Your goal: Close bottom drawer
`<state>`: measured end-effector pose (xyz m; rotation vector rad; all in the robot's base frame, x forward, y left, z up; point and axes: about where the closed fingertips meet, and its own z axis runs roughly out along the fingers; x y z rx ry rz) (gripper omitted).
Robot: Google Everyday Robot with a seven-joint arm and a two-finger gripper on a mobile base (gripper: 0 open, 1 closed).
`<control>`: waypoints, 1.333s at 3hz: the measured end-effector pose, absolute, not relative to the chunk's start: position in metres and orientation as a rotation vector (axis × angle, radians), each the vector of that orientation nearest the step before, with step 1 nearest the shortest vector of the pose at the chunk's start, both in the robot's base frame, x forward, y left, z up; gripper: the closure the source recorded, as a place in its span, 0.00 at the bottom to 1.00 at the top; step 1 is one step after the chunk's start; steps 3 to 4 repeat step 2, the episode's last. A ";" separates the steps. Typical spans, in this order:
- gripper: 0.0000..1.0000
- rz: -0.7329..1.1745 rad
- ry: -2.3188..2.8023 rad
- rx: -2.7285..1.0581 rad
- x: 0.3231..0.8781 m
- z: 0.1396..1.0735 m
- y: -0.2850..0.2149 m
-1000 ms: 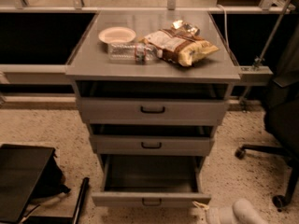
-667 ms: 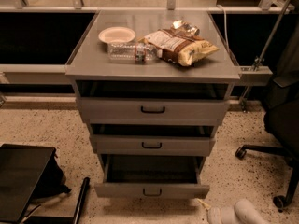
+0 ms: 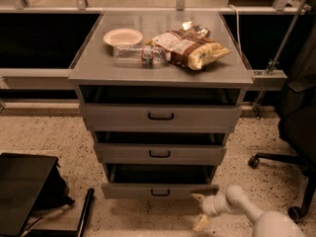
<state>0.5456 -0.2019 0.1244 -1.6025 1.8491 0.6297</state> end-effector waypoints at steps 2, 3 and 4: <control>0.00 0.614 1.887 -1.560 0.600 0.129 -0.183; 0.00 0.614 1.887 -1.560 0.600 0.129 -0.183; 0.00 0.614 1.887 -1.560 0.600 0.129 -0.183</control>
Offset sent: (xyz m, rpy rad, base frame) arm 0.0412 0.0173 0.0023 0.0002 0.0152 -0.0344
